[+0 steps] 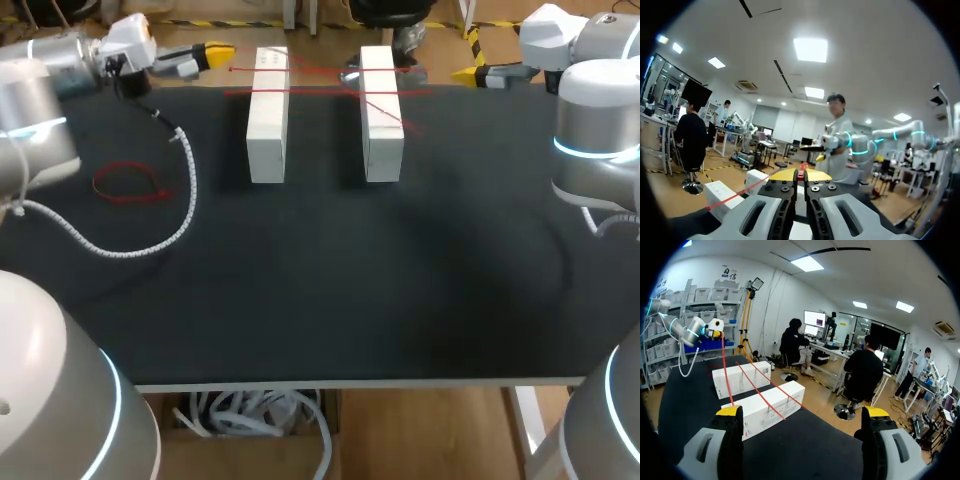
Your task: Grab the tape and strap the tape.
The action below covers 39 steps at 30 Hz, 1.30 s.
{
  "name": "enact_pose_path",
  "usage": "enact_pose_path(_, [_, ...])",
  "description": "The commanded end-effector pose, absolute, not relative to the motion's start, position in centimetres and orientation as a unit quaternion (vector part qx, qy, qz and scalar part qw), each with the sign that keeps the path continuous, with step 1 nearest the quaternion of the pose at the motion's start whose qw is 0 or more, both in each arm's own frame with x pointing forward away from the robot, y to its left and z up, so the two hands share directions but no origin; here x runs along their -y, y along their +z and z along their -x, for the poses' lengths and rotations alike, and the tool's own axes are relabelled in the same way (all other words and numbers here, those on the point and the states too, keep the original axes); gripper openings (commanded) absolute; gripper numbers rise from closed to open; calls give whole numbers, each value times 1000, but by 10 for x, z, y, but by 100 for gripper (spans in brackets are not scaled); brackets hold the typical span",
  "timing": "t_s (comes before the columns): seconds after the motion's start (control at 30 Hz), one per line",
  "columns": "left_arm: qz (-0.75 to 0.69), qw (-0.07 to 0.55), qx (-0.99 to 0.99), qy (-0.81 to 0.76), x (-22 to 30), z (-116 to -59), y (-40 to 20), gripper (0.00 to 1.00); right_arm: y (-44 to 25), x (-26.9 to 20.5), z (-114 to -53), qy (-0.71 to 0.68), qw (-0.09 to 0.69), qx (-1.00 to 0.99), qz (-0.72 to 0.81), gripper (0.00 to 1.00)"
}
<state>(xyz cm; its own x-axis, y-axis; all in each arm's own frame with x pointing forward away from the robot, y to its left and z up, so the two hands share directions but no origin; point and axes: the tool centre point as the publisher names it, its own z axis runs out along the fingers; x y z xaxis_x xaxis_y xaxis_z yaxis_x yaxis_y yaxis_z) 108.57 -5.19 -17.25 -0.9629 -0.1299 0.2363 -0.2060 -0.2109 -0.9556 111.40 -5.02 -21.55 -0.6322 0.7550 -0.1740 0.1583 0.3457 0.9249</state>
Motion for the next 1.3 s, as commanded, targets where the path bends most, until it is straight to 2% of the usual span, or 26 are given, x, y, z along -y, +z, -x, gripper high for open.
enact_pose_path(0.03, [-152,22,621,769,67,-1087,-155,0,-216,50,-1114,487,306,-761,-300,100])
enact_pose_path(0.27, [-161,24,585,794,83,-1096,-132,0,-216,50,-1114,487,306,-761,-300,100])
enact_pose_path(0.8, [-64,-33,559,826,103,-1102,-108,0,-216,50,-1114,487,306,-761,-300,100])
enact_pose_path(1.3, [-45,-34,549,834,107,-1101,-98,0,-216,50,-1114,487,306,-761,-300,100])
